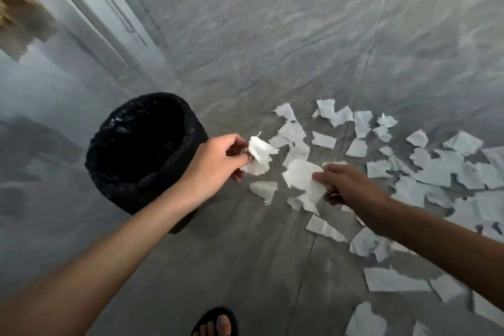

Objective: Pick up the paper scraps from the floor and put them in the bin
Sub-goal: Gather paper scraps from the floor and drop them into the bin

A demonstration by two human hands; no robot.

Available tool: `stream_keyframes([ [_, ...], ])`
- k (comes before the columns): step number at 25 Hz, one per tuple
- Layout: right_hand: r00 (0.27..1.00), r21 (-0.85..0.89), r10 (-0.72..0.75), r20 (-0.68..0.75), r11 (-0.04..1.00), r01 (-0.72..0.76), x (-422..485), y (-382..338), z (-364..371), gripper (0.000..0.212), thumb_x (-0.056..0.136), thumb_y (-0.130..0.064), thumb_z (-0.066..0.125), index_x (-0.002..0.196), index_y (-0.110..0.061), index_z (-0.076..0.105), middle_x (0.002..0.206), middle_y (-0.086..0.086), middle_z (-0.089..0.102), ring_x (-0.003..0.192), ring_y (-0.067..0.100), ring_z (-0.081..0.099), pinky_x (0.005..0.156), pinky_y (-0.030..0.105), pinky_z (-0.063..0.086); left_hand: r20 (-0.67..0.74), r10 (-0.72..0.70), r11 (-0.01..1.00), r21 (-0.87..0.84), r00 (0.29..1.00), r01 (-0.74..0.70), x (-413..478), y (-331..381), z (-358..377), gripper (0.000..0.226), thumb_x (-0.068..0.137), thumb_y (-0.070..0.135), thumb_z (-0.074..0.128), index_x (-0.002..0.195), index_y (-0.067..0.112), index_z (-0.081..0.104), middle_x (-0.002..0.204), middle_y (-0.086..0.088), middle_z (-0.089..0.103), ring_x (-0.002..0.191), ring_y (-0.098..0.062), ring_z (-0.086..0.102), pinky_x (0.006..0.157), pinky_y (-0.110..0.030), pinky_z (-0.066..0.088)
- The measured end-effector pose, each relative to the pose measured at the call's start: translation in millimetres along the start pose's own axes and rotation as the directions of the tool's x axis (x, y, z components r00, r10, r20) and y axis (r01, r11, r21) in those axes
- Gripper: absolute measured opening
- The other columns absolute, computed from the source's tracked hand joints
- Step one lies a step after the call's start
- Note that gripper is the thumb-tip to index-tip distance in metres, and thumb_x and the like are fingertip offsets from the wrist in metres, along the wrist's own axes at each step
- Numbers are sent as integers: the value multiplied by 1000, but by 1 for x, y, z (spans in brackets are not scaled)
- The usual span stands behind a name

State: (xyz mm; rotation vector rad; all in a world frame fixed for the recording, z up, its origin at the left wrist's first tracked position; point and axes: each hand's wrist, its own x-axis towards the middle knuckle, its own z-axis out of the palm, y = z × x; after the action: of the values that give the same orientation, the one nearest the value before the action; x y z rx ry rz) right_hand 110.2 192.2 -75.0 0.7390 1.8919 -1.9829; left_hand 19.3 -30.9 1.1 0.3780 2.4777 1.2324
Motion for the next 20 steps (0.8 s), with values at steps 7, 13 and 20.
stream_keyframes([
  [7, 998, -85, -61, -28, 995, 58, 11, -73, 65, 18, 86, -16, 59, 71, -8, 65, 64, 11, 59, 54, 19, 53, 59, 34, 45, -367, 370, 901, 367, 854, -232, 15, -8, -96, 4, 77, 18, 66, 79, 17, 62, 62, -1, 65, 55, -20, 62, 55, -28, 46],
  [13, 834, -347, -551, -33, 789, 507, 41, -145, 166, 10, 82, -26, 62, 72, -23, 64, 54, -9, 61, 45, -2, 52, 45, 7, 35, -115, -178, 782, 586, 977, 211, 42, -111, -172, 7, 80, 19, 68, 86, 17, 68, 90, -9, 73, 77, -20, 65, 72, -33, 52],
  [20, 784, -653, -546, 294, 485, 583, 95, -152, 256, 25, 80, -15, 65, 105, -12, 67, 96, 6, 70, 91, 21, 63, 74, 22, 42, -295, -160, 760, 572, 942, 308, 36, -141, -190, 38, 83, 21, 57, 121, 29, 57, 121, -1, 66, 107, -26, 63, 89, -43, 52],
])
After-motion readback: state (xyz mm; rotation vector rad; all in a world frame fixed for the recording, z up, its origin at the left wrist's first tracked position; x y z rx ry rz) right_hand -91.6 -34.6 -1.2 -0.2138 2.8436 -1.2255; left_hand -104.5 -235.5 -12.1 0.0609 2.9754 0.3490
